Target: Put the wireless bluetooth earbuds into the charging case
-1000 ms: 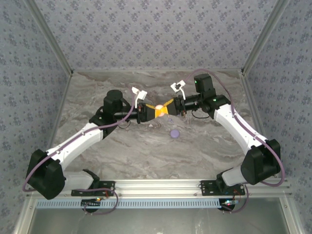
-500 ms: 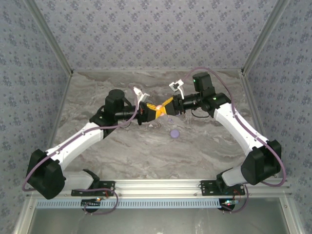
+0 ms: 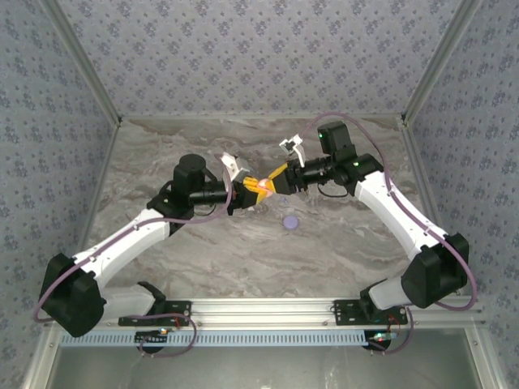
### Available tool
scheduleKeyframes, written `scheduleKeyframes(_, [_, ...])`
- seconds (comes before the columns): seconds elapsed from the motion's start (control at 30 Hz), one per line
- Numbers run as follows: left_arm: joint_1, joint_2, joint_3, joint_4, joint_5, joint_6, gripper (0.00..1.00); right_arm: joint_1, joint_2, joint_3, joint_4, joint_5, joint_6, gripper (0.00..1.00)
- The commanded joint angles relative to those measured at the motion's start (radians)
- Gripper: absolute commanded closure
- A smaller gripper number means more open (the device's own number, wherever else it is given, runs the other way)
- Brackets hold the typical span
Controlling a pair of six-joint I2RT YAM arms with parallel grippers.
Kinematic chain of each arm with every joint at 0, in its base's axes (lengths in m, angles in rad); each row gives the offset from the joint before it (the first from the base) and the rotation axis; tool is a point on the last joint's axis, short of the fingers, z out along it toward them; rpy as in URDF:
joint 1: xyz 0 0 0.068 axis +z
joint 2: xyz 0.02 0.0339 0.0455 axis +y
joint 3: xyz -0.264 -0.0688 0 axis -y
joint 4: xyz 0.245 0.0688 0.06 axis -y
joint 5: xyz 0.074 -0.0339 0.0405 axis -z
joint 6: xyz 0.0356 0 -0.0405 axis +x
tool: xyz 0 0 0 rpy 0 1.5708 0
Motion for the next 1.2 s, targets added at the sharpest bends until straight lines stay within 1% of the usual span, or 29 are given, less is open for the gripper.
scheduleKeyframes(0.0, [-0.023,-0.05,0.0,0.04,0.054,0.069,0.89,0.0,-0.017,0.031,-0.009,0.096,0.001,0.54])
scheduleKeyframes(0.07, [-0.024,-0.05,0.0,0.037,0.062,0.073,0.9,-0.001,-0.02,0.031,-0.005,0.114,0.007,0.54])
scheduleKeyframes(0.27, [-0.023,-0.046,-0.004,0.059,0.064,0.06,0.92,0.003,-0.021,0.031,-0.017,0.116,0.004,0.52])
scheduleKeyframes(0.53, [-0.024,-0.051,-0.029,0.141,0.086,0.016,0.93,0.009,-0.018,0.032,-0.048,0.203,0.0,0.5])
scheduleKeyframes(0.7, [-0.025,-0.054,-0.038,0.161,0.09,0.006,0.93,0.009,-0.018,0.043,-0.055,0.261,0.012,0.48])
scheduleKeyframes(1.17, [-0.021,-0.033,-0.046,0.188,0.021,-0.008,0.93,-0.005,-0.056,0.071,-0.089,0.231,-0.017,0.39])
